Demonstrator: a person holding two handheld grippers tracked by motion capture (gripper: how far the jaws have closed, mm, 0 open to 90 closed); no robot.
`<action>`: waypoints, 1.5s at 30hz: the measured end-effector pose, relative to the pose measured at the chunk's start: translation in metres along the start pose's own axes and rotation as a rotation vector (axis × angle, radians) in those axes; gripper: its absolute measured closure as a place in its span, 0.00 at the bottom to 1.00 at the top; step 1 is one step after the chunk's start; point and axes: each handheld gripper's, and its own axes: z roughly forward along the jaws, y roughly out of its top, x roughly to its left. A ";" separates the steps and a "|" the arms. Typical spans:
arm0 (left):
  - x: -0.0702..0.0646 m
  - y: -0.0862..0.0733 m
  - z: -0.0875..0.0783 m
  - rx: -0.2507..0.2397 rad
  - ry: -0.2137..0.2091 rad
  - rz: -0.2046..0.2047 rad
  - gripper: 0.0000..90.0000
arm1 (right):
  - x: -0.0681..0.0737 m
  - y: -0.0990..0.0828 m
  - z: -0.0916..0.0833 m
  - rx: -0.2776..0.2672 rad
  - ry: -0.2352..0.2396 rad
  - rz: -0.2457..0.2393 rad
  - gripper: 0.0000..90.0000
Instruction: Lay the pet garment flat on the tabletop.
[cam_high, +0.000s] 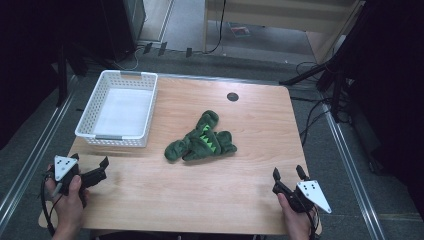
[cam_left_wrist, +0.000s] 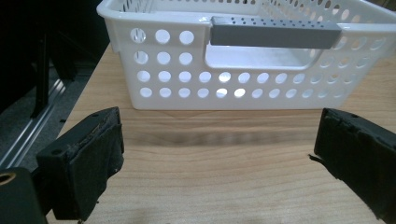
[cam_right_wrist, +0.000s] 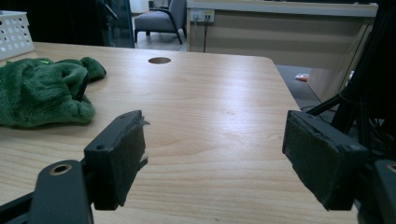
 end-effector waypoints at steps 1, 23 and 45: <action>0.001 0.000 -0.001 -0.005 0.001 -0.004 0.02 | 0.000 0.000 0.000 0.002 0.006 -0.001 0.26; 0.004 -0.001 -0.002 -0.010 -0.004 -0.048 0.02 | 0.101 0.076 0.061 0.120 0.356 -0.037 0.32; -0.001 0.000 -0.008 -0.036 0.003 -0.007 0.06 | 0.160 0.075 0.141 0.350 0.485 -0.051 1.00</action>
